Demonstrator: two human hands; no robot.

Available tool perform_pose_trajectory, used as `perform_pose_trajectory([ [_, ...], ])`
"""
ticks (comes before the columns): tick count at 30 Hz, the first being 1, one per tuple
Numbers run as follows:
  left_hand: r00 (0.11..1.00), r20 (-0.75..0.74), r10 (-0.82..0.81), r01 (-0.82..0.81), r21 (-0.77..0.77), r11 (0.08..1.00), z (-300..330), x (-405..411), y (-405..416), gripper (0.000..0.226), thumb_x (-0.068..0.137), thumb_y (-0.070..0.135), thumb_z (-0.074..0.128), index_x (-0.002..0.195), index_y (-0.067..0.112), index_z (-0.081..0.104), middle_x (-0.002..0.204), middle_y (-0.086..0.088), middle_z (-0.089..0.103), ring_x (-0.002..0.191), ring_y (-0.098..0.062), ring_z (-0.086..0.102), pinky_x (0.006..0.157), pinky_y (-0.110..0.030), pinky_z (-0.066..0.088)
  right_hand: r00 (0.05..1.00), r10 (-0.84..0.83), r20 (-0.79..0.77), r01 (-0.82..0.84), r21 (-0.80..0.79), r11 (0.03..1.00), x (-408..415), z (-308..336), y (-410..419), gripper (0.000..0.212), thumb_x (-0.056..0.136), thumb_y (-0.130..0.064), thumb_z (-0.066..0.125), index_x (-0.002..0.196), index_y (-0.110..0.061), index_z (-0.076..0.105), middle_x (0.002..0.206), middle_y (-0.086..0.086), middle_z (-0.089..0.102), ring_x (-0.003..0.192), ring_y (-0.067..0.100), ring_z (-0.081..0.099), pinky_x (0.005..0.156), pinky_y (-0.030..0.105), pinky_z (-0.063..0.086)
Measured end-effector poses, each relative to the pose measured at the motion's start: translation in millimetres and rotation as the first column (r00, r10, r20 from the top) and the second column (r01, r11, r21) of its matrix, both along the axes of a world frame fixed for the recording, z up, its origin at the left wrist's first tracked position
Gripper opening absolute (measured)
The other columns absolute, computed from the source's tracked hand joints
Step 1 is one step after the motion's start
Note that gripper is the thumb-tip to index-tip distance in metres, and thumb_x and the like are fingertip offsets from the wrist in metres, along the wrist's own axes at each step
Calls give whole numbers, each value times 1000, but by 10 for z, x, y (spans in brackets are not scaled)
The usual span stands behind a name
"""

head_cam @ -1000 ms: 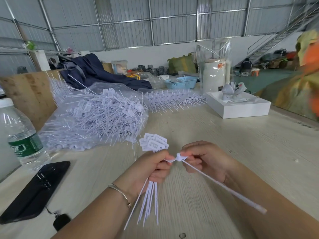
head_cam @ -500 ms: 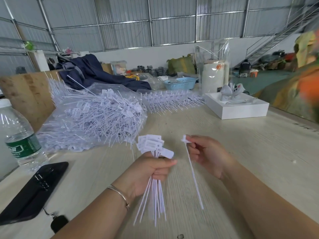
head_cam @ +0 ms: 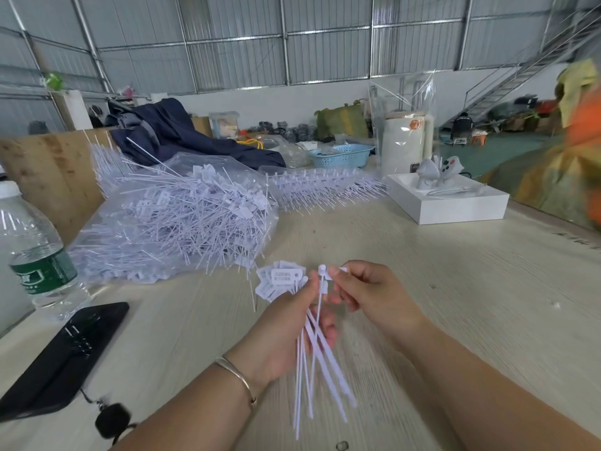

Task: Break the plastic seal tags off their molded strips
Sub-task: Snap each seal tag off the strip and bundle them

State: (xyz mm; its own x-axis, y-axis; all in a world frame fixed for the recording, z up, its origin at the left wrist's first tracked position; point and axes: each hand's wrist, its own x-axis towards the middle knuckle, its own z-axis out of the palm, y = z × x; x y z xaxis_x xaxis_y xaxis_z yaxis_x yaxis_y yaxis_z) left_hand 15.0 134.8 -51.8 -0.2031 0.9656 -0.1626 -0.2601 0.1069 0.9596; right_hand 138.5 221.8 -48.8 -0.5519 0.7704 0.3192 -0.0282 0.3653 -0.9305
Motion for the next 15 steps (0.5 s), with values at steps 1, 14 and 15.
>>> perform_pose_trajectory([
  [1,1000,26,-13,13,21,1000,12,-8,4,51,91,57,47,73,11,58,49,0,40,39,-13,43,44,-22,38,1000,13,26,-14,5,1000,-8,8,-15,46,90,-39,60,68,1,56,58,5,54,55,14,46,62,28,41],
  [14,805,-170,569,-417,522,745,130,-89,-56,52,89,46,60,47,23,38,45,4,35,42,-10,34,43,-19,32,601,786,145,-689,-404,601,-18,17,-236,17,93,-23,57,105,-11,58,67,-2,59,52,9,51,47,20,39],
  [15,748,-272,605,-395,551,735,113,-80,-51,53,90,47,57,48,19,42,45,2,41,44,-10,41,47,-18,36,625,759,181,-665,-385,639,-29,-1,-246,12,95,-24,55,96,-13,59,58,-6,49,46,6,40,42,19,29],
])
